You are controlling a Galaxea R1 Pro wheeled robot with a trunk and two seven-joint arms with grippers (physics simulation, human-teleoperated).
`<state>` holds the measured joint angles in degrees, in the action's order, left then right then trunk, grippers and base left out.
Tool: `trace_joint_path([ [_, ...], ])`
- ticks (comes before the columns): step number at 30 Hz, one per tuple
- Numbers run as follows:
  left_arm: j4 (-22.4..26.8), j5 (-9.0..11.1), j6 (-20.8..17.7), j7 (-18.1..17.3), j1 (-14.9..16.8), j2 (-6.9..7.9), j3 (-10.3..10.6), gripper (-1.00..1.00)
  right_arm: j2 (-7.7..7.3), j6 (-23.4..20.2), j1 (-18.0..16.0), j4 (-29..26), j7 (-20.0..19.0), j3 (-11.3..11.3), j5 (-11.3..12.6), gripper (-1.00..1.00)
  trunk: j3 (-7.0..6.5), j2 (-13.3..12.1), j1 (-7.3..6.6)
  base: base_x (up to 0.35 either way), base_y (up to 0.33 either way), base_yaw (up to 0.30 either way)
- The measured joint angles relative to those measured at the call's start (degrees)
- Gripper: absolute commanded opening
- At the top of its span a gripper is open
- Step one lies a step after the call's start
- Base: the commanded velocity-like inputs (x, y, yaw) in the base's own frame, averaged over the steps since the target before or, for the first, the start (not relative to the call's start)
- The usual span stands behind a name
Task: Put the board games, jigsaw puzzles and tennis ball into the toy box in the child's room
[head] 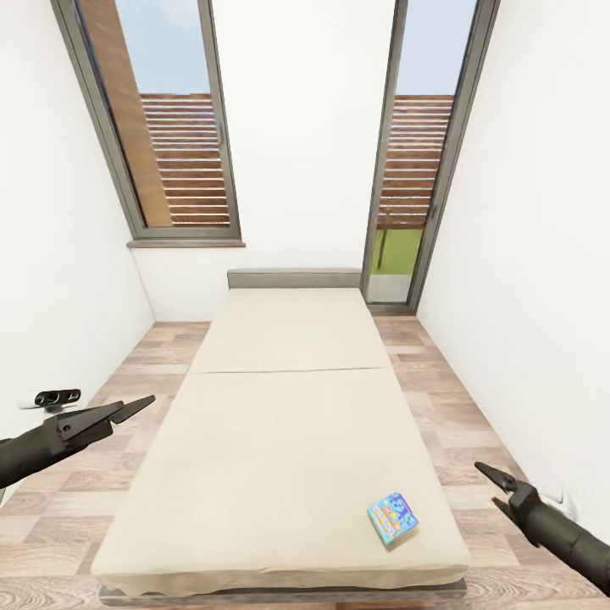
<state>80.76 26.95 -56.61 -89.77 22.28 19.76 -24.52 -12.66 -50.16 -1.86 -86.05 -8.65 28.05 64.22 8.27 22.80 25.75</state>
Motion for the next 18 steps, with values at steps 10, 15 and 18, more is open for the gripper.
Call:
trace_joint_path([
  [10, 0.0, 0.0, 0.0, 0.0, 0.0, 0.0, 0.1, 1.0, 0.14, -0.1, -5.1, 4.0, 27.1, -9.0, -5.0, 1.0, -0.01, 0.0, 0.0, 0.0, 0.0, 0.0],
  [15, 0.0, 0.0, 0.0, 0.0, 0.0, 0.0, 0.1, 1.0, 0.41, 0.2, -8.3, 8.4, 32.3, -13.7, -5.4, 1.0, -0.01, 0.0, 0.0, 0.0, 0.0, 0.0],
  [18, 0.0, 0.0, 0.0, 0.0, 0.0, 0.0, 0.1, 1.0, 0.81, 0.3, -9.2, 9.2, 33.2, -15.0, -5.6, 1.0, 0.0, 0.0, 0.0, 0.0, 0.0, 0.0],
])
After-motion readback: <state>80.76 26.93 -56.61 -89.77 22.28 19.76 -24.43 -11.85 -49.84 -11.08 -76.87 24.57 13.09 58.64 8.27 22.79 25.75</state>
